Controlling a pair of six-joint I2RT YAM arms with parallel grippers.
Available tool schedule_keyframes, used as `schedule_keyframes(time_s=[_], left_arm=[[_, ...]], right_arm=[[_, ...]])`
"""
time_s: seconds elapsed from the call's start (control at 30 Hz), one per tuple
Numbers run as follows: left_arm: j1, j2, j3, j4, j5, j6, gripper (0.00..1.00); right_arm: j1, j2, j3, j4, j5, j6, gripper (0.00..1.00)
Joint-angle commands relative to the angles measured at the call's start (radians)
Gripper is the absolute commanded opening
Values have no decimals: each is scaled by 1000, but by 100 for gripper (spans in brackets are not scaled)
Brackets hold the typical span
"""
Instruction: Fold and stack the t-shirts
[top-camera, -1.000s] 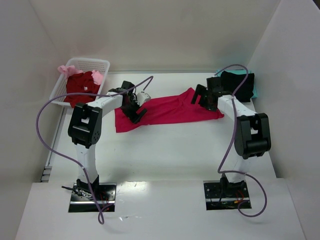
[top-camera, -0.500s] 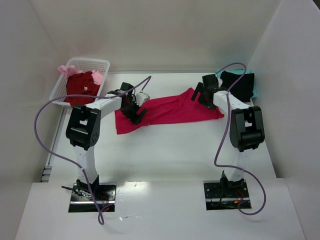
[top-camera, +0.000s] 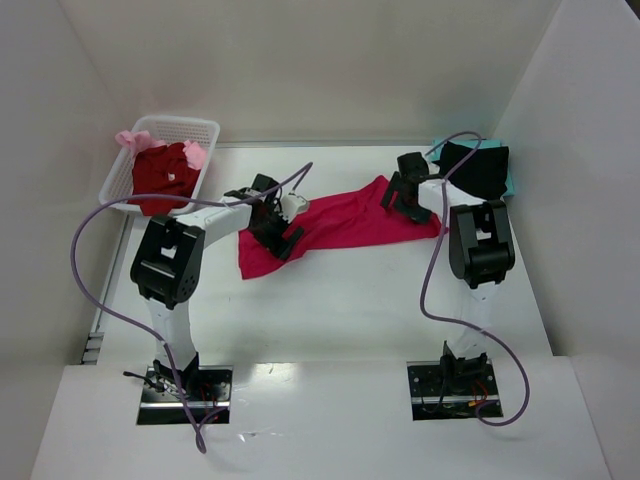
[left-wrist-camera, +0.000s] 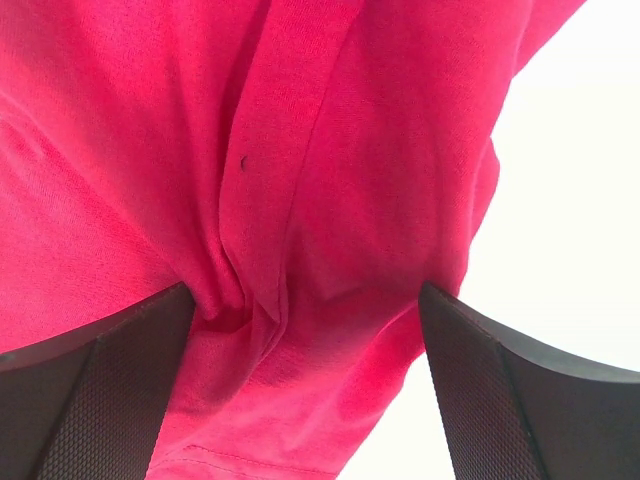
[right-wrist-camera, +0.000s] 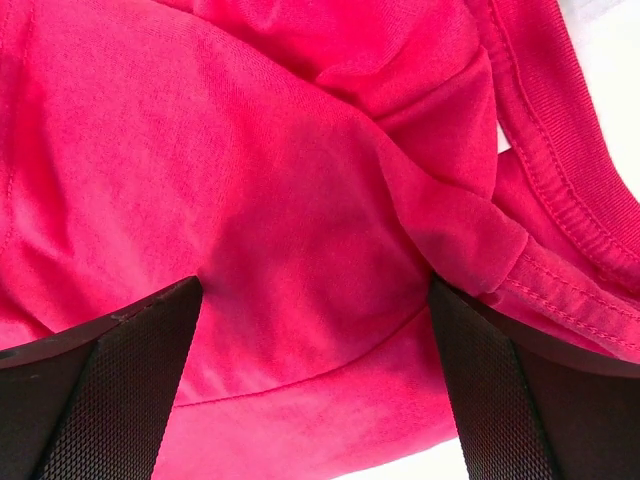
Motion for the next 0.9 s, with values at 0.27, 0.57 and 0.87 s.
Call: schedule_keyframes(time_s=[0.27,0.57,0.87], left_arm=[[-79,11,-78,-165,91,-157,99],[-152,-3,-88,-192,132,-275,99],[-284,-58,-225,-97,106,-467,99]], right_arm=[[-3,129,208,-58,5,6,100],[49,288,440,-125,-13,-27,100],[92,348,546,-134,-62,-47,100]])
